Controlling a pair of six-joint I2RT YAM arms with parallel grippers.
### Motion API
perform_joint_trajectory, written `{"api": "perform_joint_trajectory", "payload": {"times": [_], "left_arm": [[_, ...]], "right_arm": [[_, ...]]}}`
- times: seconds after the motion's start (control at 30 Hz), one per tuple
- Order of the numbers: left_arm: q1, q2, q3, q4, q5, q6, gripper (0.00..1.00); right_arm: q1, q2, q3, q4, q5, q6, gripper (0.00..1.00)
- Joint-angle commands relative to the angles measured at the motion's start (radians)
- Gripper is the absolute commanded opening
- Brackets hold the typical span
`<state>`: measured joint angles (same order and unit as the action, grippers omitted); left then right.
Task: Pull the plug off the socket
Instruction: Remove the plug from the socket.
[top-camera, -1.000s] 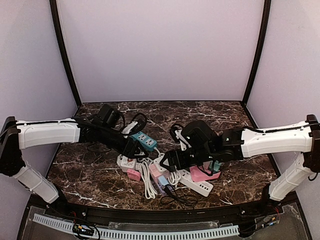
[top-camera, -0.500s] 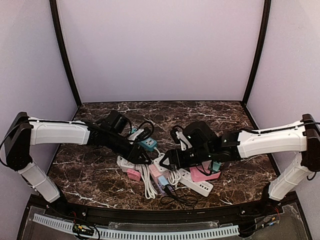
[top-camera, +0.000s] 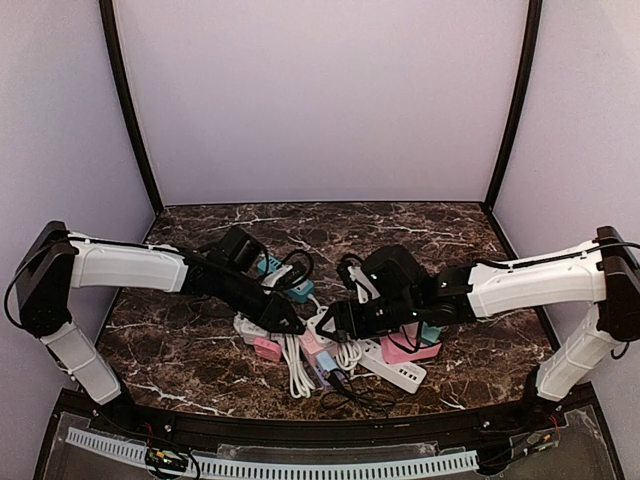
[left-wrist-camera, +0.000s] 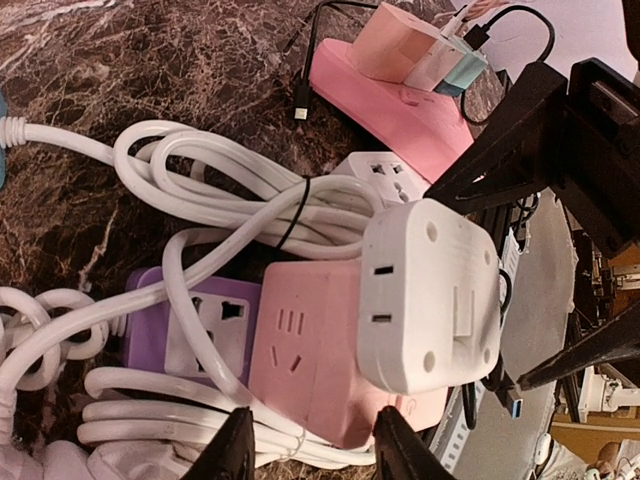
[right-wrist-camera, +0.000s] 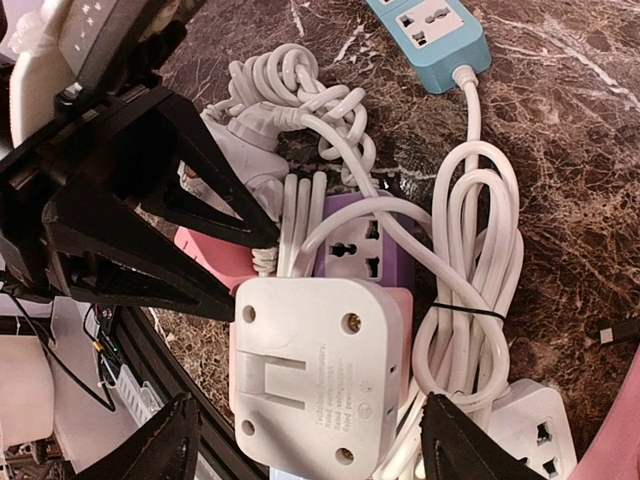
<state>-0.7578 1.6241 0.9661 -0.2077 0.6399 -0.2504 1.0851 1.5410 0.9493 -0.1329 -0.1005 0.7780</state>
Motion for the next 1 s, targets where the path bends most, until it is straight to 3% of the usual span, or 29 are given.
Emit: {"api": "perform_joint_trajectory", "payload": {"times": [0.0,0.6,0.97], "left_arm": [[-0.009,0.014,-0.021,0.002,0.014,0.002,0.40],[-0.008,0.034,-0.028,-0.014,-0.002,0.011,0.26],[-0.009,0.051,-0.025,-0.018,-0.011,0.010,0.26]], "right_arm": [[-0.004,0.017,-0.009,0.036,-0.013,0.015,0.75],[-0.004,-0.032,-0.004,0.070,-0.069,0.042,0.69],[0.009,-0.068,0.021,0.068,-0.071,0.027,0.66]]}}
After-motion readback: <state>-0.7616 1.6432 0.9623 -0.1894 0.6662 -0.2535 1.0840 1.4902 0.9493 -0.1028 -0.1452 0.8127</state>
